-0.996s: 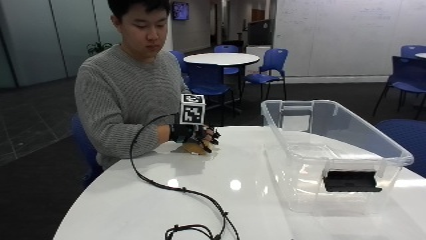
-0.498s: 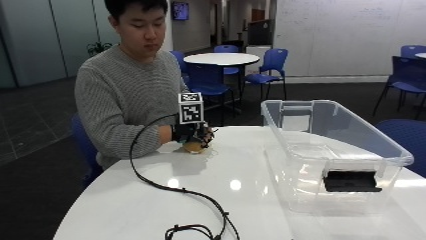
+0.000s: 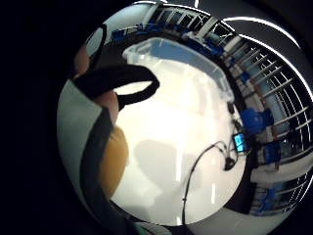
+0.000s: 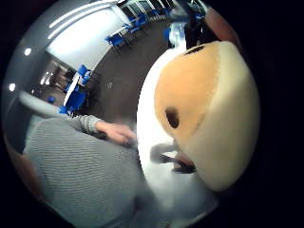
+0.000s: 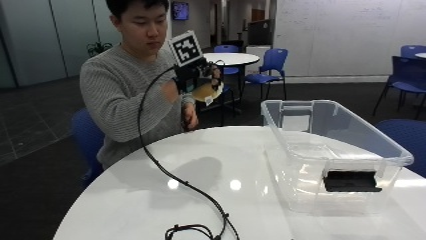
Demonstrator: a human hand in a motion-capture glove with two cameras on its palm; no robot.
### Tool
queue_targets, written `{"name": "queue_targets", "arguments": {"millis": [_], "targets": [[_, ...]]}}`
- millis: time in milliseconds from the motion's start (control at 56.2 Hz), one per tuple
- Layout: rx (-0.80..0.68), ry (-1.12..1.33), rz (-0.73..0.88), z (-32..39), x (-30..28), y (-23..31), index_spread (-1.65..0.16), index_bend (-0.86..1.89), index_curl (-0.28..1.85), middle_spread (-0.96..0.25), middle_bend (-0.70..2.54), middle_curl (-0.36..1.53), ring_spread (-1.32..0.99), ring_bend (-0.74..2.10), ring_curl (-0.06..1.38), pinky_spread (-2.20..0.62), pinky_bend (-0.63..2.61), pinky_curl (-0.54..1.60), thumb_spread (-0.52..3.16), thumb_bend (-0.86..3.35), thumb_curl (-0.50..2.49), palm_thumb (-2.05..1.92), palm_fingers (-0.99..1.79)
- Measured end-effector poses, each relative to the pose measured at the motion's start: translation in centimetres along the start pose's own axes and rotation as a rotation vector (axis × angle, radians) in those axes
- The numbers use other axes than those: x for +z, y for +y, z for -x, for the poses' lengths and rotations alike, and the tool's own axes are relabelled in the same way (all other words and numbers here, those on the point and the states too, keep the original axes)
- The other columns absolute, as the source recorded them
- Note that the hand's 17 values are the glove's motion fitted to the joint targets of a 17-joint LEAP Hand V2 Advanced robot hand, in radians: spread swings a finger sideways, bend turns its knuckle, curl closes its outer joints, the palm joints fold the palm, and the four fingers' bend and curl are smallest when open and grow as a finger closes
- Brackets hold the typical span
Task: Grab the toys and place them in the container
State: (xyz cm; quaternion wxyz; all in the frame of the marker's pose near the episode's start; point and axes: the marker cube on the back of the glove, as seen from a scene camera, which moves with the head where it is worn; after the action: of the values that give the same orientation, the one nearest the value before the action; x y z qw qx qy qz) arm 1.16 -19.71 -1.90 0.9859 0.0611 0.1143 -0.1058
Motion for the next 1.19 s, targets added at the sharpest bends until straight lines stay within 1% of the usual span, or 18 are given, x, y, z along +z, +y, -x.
{"name": "queue_targets", "arguments": {"millis": [89,213,267,356,445,534,623,712,854,961,978,996,1014,1049,1067,1085,1103,1192], "targets": [[-0.031,-0.056,-0.015,0.1,-1.9,-1.6,-0.44,0.17,0.37,-0.35,0.47,0.58,-0.58,0.85,0.53,-0.40,1.13,0.42,0.92,0.04,0.79,0.64,0.61],[-0.027,-0.006,0.020,-1.4,-0.4,-4.4,-0.45,0.17,0.40,-0.35,0.47,0.61,-0.58,0.83,0.55,-0.41,1.14,0.42,0.90,0.03,0.82,0.64,0.60],[0.021,0.009,0.036,-2.0,0.7,-6.3,-0.45,0.17,0.41,-0.35,0.45,0.62,-0.58,0.83,0.55,-0.41,1.15,0.42,0.90,0.02,0.84,0.63,0.60],[0.178,0.063,0.051,-3.8,2.7,-10.6,-0.45,0.16,0.42,-0.35,0.45,0.64,-0.58,0.82,0.56,-0.41,1.16,0.42,0.89,0.02,0.86,0.63,0.60],[0.254,-0.019,0.020,-6.5,4.6,-16.6,-0.45,0.16,0.43,-0.35,0.43,0.65,-0.57,0.81,0.57,-0.40,1.18,0.42,0.90,0.01,0.88,0.63,0.58],[0.286,-0.021,0.002,-9.8,6.5,-20.7,-0.45,0.15,0.44,-0.35,0.41,0.66,-0.57,0.80,0.58,-0.40,1.20,0.42,0.92,0.00,0.89,0.63,0.56],[0.302,0.039,0.057,-13.7,8.8,-23.5,-0.45,0.15,0.44,-0.35,0.39,0.67,-0.57,0.80,0.59,-0.40,1.21,0.42,0.93,0.00,0.91,0.63,0.54],[0.321,-0.026,0.099,-15.9,10.4,-24.7,-0.45,0.15,0.44,-0.35,0.39,0.69,-0.57,0.80,0.59,-0.39,1.22,0.41,0.95,0.00,0.92,0.63,0.53],[0.339,-0.046,0.148,-17.3,13.1,-24.5,-0.45,0.15,0.45,-0.35,0.38,0.71,-0.56,0.80,0.61,-0.38,1.22,0.41,0.98,0.00,0.94,0.62,0.51],[0.342,-0.045,0.278,-17.4,15.5,-23.5,-0.44,0.13,0.45,-0.34,0.37,0.72,-0.55,0.82,0.62,-0.36,1.20,0.40,1.02,-0.01,0.93,0.59,0.47],[0.344,-0.055,0.304,-17.3,15.8,-23.3,-0.43,0.12,0.44,-0.34,0.39,0.72,-0.55,0.81,0.61,-0.35,1.18,0.39,1.07,-0.04,0.91,0.53,0.44],[0.347,-0.066,0.327,-17.3,16.1,-23.2,-0.43,0.19,0.46,-0.33,0.34,0.71,-0.53,0.75,0.60,-0.32,1.14,0.38,1.10,-0.06,0.88,0.47,0.30],[0.349,-0.075,0.347,-17.3,16.3,-23.0,-0.42,0.20,0.47,-0.33,0.34,0.71,-0.52,0.76,0.62,-0.31,1.14,0.40,1.12,-0.06,0.86,0.45,0.28],[0.354,-0.091,0.375,-17.3,16.7,-22.8,-0.42,0.19,0.48,-0.31,0.24,0.68,-0.47,0.66,0.60,-0.24,1.15,0.41,1.15,-0.09,0.79,0.33,0.02],[0.358,-0.100,0.383,-17.3,16.8,-22.7,-0.42,0.20,0.49,-0.31,0.21,0.67,-0.45,0.63,0.60,-0.21,1.17,0.42,1.17,-0.09,0.77,0.30,-0.06],[0.362,-0.109,0.388,-17.2,16.9,-22.7,-0.42,0.20,0.49,-0.31,0.22,0.66,-0.45,0.63,0.60,-0.20,1.16,0.41,1.18,-0.07,0.76,0.29,0.00],[0.366,-0.118,0.391,-17.2,17.0,-22.6,-0.42,0.18,0.47,-0.29,0.16,0.63,-0.41,0.55,0.57,-0.16,1.15,0.40,1.18,-0.10,0.72,0.22,-0.16],[0.381,-0.146,0.389,-16.8,17.2,-22.5,-0.40,0.14,0.43,-0.25,0.13,0.56,-0.31,0.38,0.49,-0.07,1.08,0.35,1.21,-0.07,0.63,0.10,-0.25]]}}
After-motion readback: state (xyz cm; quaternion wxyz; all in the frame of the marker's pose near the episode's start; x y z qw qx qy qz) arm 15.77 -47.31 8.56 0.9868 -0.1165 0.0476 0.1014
